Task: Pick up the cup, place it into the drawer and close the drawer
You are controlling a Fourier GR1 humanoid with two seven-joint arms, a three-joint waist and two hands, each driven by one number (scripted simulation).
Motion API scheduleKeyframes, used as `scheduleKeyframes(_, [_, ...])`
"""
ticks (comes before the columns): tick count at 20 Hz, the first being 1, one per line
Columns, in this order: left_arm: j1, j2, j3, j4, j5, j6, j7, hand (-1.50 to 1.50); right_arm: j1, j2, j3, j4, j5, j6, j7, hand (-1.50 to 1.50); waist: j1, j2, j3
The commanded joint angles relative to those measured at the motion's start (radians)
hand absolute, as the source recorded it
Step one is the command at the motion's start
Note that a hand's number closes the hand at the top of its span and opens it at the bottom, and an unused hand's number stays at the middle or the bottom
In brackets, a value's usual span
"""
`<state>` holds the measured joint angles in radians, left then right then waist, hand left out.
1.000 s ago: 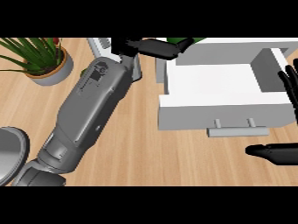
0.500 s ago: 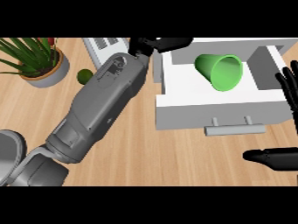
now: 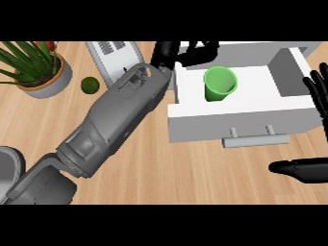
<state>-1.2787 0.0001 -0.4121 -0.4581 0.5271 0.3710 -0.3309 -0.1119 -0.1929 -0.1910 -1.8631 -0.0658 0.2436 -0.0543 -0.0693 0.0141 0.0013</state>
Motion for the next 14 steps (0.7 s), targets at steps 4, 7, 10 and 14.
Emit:
scheduleKeyframes(4, [0.021, 0.000, -0.166, 0.017, 0.045, 0.029, 0.051, -1.50, -0.003, -0.015, -0.004, -0.010, -0.020, 0.022, 0.016, -1.50, -0.018, 0.002, 0.000])
scheduleKeyframes(7, [-0.013, 0.000, -0.229, 0.037, 0.030, 0.073, 0.103, -1.50, -0.038, -0.029, -0.024, 0.048, -0.029, 0.035, -0.028, -1.50, -0.025, 0.007, 0.001])
scheduleKeyframes(10, [0.003, 0.000, -0.254, 0.061, 0.034, 0.071, 0.085, -1.50, -0.042, -0.021, -0.014, -0.014, -0.022, 0.009, 0.026, -1.50, -0.016, 0.005, 0.000])
scheduleKeyframes(14, [0.046, 0.000, -0.259, -0.002, 0.077, 0.142, -0.016, -1.50, -0.003, 0.005, -0.005, -0.035, -0.063, 0.030, 0.010, -1.50, -0.027, 0.005, 0.000])
